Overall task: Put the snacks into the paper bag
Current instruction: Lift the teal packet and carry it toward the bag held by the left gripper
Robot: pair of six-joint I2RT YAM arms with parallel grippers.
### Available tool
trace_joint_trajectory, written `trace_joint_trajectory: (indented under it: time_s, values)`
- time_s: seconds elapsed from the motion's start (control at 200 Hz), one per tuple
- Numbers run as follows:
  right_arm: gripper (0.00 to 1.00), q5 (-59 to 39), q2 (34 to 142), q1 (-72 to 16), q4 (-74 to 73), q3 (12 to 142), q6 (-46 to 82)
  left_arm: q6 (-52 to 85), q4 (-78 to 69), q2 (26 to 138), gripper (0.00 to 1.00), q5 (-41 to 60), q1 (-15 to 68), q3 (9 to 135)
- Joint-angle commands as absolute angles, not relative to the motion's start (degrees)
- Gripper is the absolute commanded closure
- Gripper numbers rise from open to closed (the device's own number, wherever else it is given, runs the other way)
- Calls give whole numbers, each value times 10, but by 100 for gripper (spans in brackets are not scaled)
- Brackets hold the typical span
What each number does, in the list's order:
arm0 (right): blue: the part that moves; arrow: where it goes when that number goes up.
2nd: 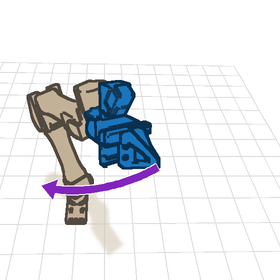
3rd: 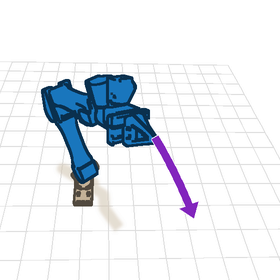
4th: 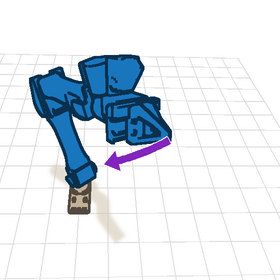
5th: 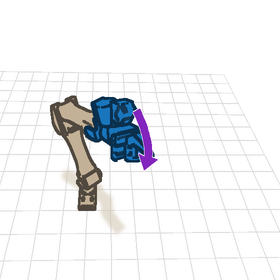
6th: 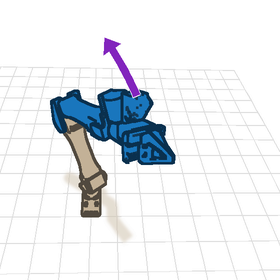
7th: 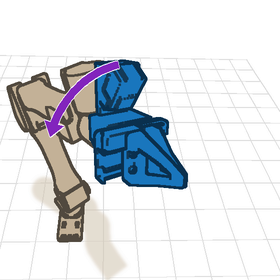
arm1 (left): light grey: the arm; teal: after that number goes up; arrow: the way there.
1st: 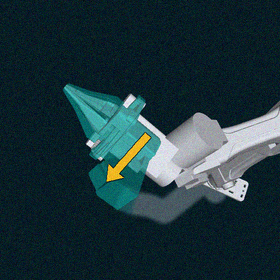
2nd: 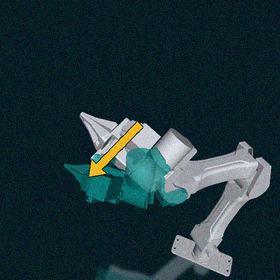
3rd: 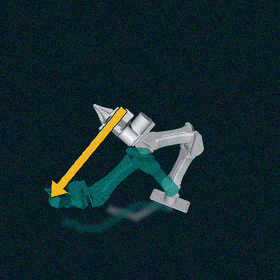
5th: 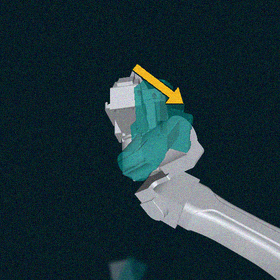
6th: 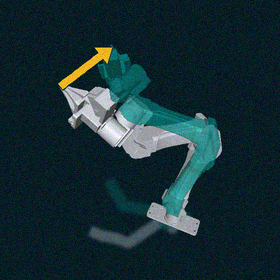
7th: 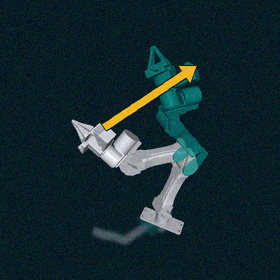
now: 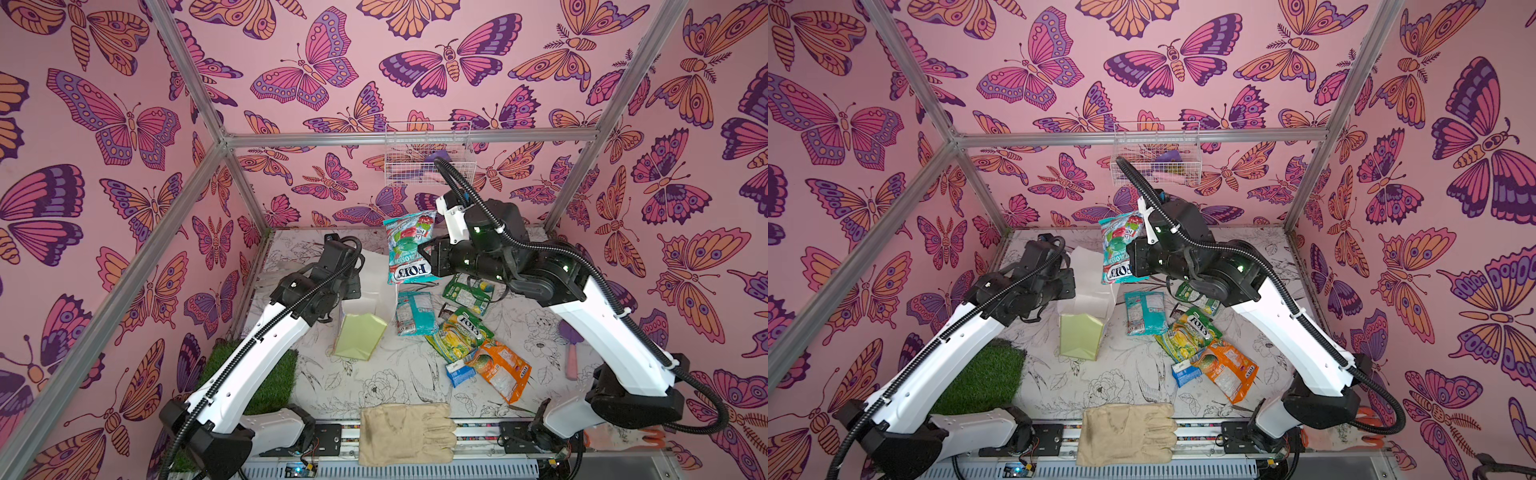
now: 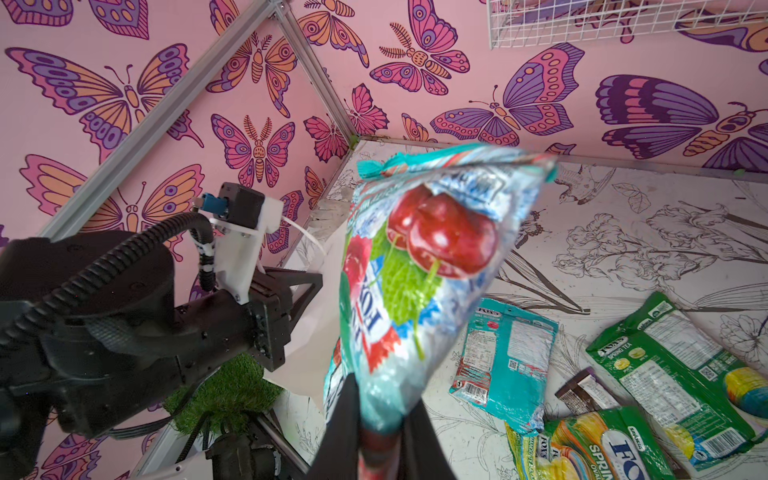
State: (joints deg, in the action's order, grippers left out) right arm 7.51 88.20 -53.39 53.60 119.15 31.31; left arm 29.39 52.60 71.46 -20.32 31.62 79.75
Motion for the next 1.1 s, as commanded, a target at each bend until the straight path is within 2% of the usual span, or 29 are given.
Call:
trace_joint_trajectory:
  time_s: [0.0,0.551,1.097]
  values:
    - [100,86,884,-546,500,1200,320,313,536,720,100,-227,324,806]
    - [100,137,934,-569,548,1170,322,343,536,723,100,-245,350,800]
    - [98,145,948,-572,563,1155,327,366,532,722,100,-248,364,788]
